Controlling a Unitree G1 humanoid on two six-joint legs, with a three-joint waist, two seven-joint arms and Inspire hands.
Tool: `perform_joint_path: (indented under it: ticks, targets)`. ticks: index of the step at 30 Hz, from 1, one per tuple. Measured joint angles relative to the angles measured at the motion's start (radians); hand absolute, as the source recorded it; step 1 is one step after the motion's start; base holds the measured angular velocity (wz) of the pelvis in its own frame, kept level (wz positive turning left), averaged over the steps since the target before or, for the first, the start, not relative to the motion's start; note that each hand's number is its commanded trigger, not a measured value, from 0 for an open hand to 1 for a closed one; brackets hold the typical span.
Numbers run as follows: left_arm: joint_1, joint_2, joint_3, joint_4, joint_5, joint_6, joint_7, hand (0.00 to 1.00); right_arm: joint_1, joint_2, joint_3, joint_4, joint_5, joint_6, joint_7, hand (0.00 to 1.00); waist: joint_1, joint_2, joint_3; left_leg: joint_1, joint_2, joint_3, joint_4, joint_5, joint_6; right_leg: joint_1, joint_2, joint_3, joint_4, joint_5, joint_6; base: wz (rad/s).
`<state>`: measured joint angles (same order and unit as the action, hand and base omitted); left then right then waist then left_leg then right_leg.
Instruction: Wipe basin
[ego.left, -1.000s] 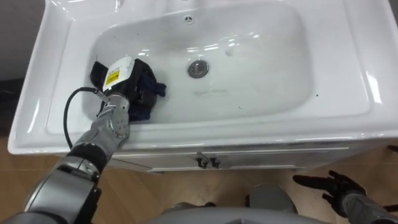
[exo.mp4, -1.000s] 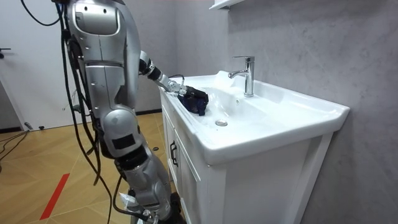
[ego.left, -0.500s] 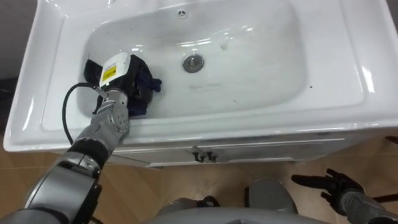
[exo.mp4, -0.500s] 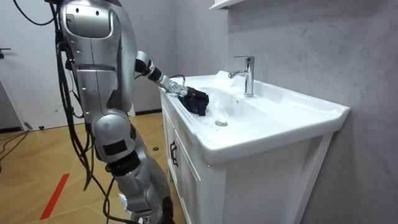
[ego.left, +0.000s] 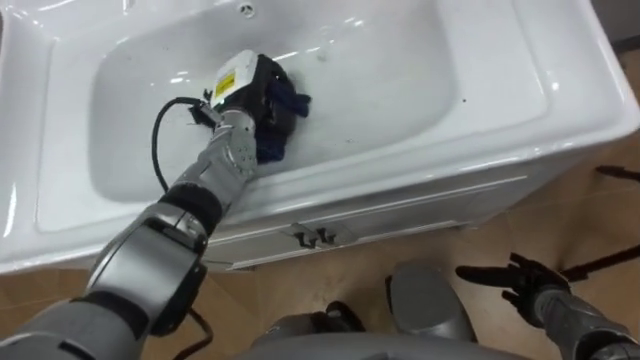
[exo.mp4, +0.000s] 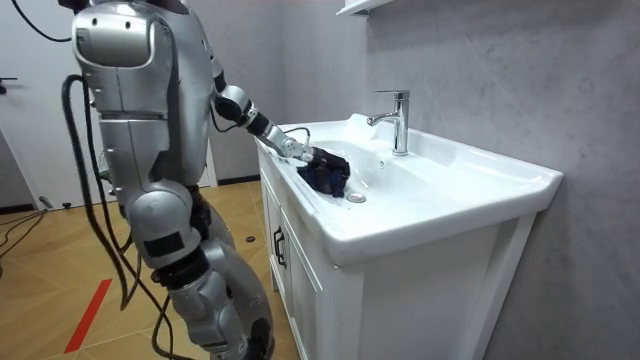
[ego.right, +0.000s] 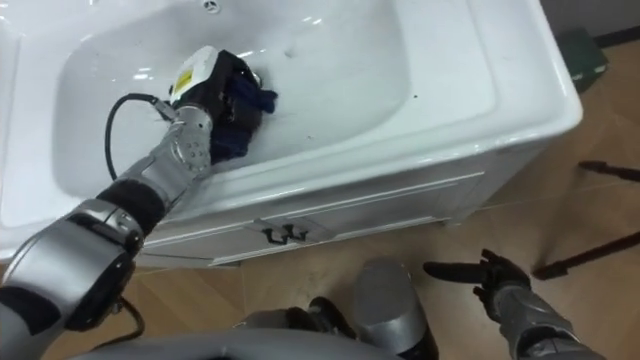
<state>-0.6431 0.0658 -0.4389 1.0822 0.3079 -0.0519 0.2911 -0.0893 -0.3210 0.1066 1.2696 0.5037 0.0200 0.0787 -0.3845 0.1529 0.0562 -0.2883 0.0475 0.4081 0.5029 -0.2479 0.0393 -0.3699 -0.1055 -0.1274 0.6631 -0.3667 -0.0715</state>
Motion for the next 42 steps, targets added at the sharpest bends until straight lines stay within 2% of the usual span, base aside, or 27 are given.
perform_joint_path:
  ticks: [2,5,10,19,26,32,39,42]
  targets:
    - [-0.02,-0.009,-0.003,-0.002,-0.053,-0.001,-0.019,1.0,0.0,-0.002,0.002,0.001,-0.003,0.005,-0.002,0.0,-0.012,0.001,0.0011,-0.012,0.003,0.006,0.012,0.0,0.0,-0.014,-0.001,0.005,0.008,-0.001,-0.001,-0.07]
    - [-0.048,-0.006,-0.034,-0.002,-0.151,0.002,-0.019,1.0,-0.016,0.001,0.012,0.0,0.007,0.015,-0.015,0.0,-0.021,0.005,0.0028,-0.032,0.01,0.036,0.012,0.0,0.0,-0.038,-0.003,0.001,0.015,-0.001,0.0,0.11]
    - [-0.057,-0.012,-0.059,-0.002,-0.224,0.002,-0.018,1.0,-0.029,0.0,0.031,-0.01,0.006,0.016,-0.044,0.0,-0.026,0.019,0.0034,-0.031,0.016,0.054,0.009,-0.013,0.021,-0.041,0.0,0.002,0.017,0.0,0.003,0.0]
    - [-0.065,-0.017,-0.077,-0.02,-0.342,-0.001,-0.013,1.0,-0.021,-0.005,0.049,-0.022,0.007,0.018,-0.057,0.0,-0.033,0.021,0.003,-0.021,0.01,0.084,-0.017,-0.022,0.034,-0.053,0.0,0.031,0.017,0.003,0.018,-0.07]
    - [-0.065,-0.035,-0.117,-0.098,-0.432,0.001,-0.014,1.0,-0.02,0.0,0.068,-0.012,0.021,0.018,-0.042,0.0,-0.054,0.02,0.003,-0.018,0.007,0.086,-0.016,-0.027,0.037,-0.049,-0.001,0.033,0.012,0.004,0.024,-0.01]
    - [-0.064,-0.037,-0.144,-0.159,-0.467,0.003,-0.016,1.0,-0.023,0.0,0.07,0.015,0.021,0.023,-0.04,0.0,-0.072,0.022,0.0017,-0.037,0.009,0.075,-0.017,-0.031,0.043,-0.048,0.0,0.018,-0.007,0.011,0.033,0.08]
    - [-0.065,-0.04,-0.145,-0.194,-0.482,0.002,-0.026,1.0,-0.028,0.016,0.091,0.017,0.047,0.022,-0.034,0.0,-0.074,0.021,0.0019,-0.053,0.008,0.078,0.002,-0.034,0.048,-0.06,-0.006,0.015,-0.005,0.012,0.04,0.02]
    - [-0.065,-0.046,-0.145,-0.198,-0.524,0.0,-0.036,1.0,-0.026,0.02,0.11,0.018,0.084,0.014,-0.033,0.0,-0.077,0.019,0.0021,-0.055,0.008,0.078,0.007,-0.034,0.048,-0.058,-0.008,0.011,-0.005,0.011,0.043,0.05]
